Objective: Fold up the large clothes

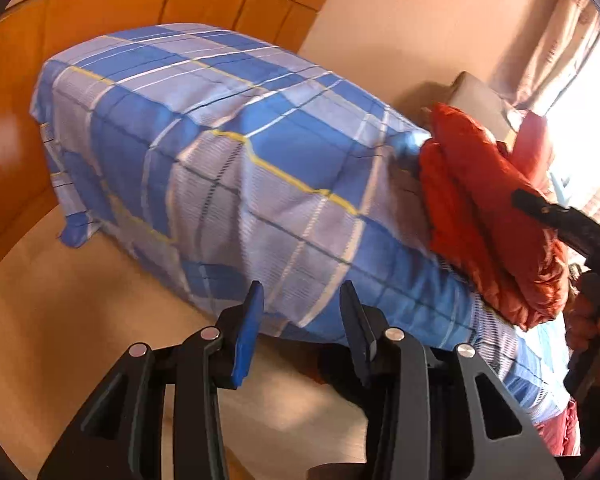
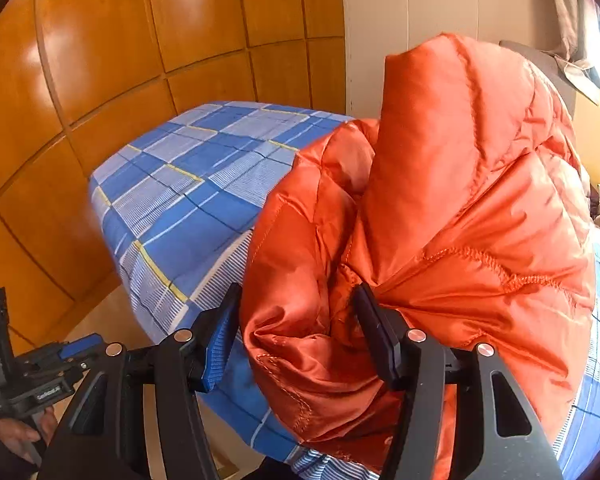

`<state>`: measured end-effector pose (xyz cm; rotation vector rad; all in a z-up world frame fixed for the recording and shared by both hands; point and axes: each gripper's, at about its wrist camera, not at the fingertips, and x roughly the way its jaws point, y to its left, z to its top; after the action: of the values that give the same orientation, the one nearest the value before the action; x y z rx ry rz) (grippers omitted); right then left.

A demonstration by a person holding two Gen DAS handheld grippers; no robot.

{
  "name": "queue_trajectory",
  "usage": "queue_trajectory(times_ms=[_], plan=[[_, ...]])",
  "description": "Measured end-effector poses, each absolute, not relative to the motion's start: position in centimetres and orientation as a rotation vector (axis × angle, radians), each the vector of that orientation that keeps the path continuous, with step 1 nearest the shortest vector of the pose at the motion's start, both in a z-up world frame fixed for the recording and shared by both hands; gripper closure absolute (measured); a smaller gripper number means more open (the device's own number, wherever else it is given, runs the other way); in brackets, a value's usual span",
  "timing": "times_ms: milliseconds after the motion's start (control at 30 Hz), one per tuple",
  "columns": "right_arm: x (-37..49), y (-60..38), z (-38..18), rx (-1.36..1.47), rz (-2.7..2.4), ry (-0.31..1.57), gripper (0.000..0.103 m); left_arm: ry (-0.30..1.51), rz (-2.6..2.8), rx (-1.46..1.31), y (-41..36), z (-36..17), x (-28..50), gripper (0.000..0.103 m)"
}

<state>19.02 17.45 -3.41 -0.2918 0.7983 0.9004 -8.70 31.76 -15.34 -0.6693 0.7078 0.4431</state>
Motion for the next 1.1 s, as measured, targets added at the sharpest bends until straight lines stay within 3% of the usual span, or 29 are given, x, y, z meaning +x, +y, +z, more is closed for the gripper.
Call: queue_trajectory(times_ms=[200,367,567,767,1100], plan=[[19.0,16.1,-1.8,-0.262,0.946,0.765,0.024,0.718,0.504,-0.684,32.5,-16.1,-9.8,0.060],[19.4,12.6,2.8,-0.171,1.041,0.700,0.016,0.727,0.538,-0.696,33.1,-16.6,-10.4,0.060],[26.6,3.2,7.2,-0.072,0.940,0.583,0.015,0.732,0.594,-0.707,34.1,-17.2,-11.5,0.060],[35.0,5.4,4.1,-0.226,0.830,0.670,0.016,0.771,0.631,-0.722,34.6,-18.5,-11.6,0.060],[34.7,21.6,-3.0,-0.779,0.859,0.796,0.015,0.825,0.660,-0.730,34.9,-20.1,-11.5,0.060]])
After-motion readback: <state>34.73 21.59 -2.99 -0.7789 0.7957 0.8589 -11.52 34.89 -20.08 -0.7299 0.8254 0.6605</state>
